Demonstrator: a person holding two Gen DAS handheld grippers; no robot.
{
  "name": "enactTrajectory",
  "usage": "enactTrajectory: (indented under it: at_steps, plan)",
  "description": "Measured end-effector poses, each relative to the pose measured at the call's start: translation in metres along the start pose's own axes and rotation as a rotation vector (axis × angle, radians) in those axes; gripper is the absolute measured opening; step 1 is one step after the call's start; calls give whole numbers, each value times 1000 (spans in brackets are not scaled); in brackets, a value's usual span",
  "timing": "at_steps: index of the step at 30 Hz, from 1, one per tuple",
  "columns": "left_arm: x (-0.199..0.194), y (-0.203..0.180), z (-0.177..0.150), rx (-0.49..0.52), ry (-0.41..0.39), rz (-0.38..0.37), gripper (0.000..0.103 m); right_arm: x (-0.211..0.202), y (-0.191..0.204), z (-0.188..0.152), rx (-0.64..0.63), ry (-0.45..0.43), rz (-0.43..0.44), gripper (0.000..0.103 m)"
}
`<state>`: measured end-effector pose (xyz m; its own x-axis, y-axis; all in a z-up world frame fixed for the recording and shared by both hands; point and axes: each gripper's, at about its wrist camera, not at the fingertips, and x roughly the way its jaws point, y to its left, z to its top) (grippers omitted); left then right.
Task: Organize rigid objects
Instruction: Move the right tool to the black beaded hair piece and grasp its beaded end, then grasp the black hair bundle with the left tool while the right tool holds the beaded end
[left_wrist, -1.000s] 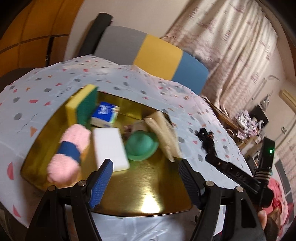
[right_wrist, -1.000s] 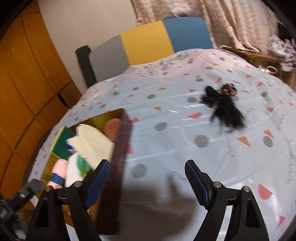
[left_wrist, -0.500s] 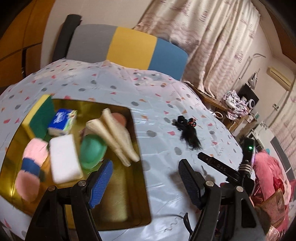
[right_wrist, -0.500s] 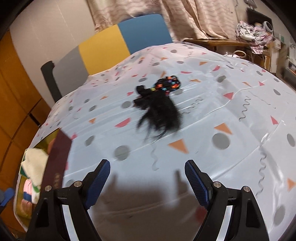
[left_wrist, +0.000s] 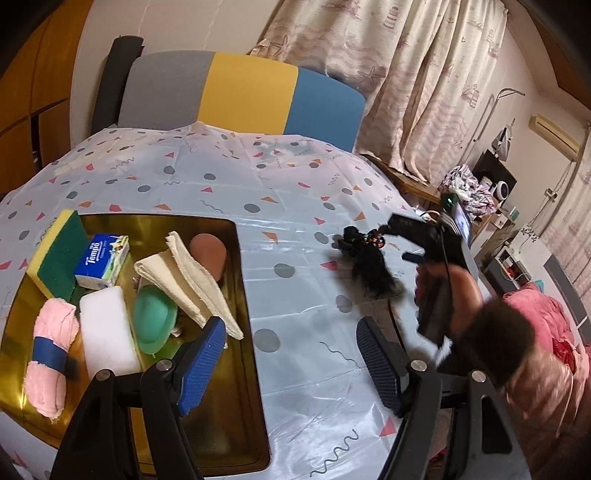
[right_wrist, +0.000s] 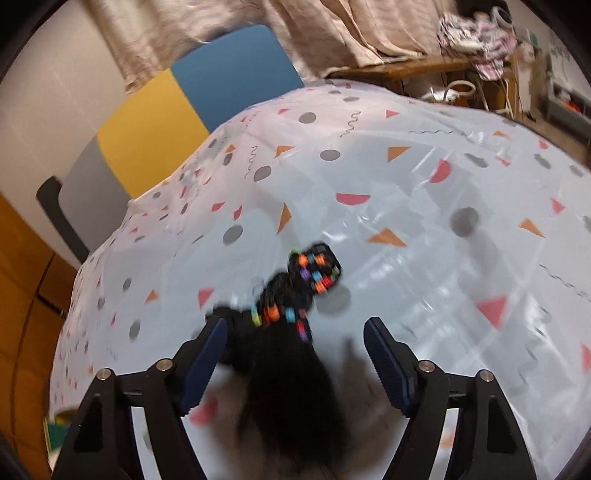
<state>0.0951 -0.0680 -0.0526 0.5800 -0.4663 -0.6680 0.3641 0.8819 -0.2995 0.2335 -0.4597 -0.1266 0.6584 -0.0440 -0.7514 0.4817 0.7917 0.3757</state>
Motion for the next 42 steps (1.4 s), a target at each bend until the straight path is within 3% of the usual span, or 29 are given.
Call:
enactTrajectory:
  at_steps: [4,9,14,21,27,33,36,42]
  plan:
    - [5,2,3,-3,14,11,75,28,13,15,0,20,-15,75]
    - [13,-3,5,9,31,7,75,61,15,12,-32,122,-39,47]
    - [22,-14,7,28,47,-16,75,51,-2,4,-30,100,25,40]
    - [42,-38,15,44,70,-67,75,18,-36,-16,-14,100,66,40]
    - [73,-69,29,77,101,-79,75,-18,-62,-43,-62,84,42,40]
    - [130,-105,52,155,149,-77,75,-34,-62,-69,-215,4,-10,40]
    - [170,-120,63,196,197,-55,75,-35,-65,-71,-209,-9,-5,40]
    - [234,-128,78,182,240,-32,75,-36,-68,-74,-192,-29,14,40]
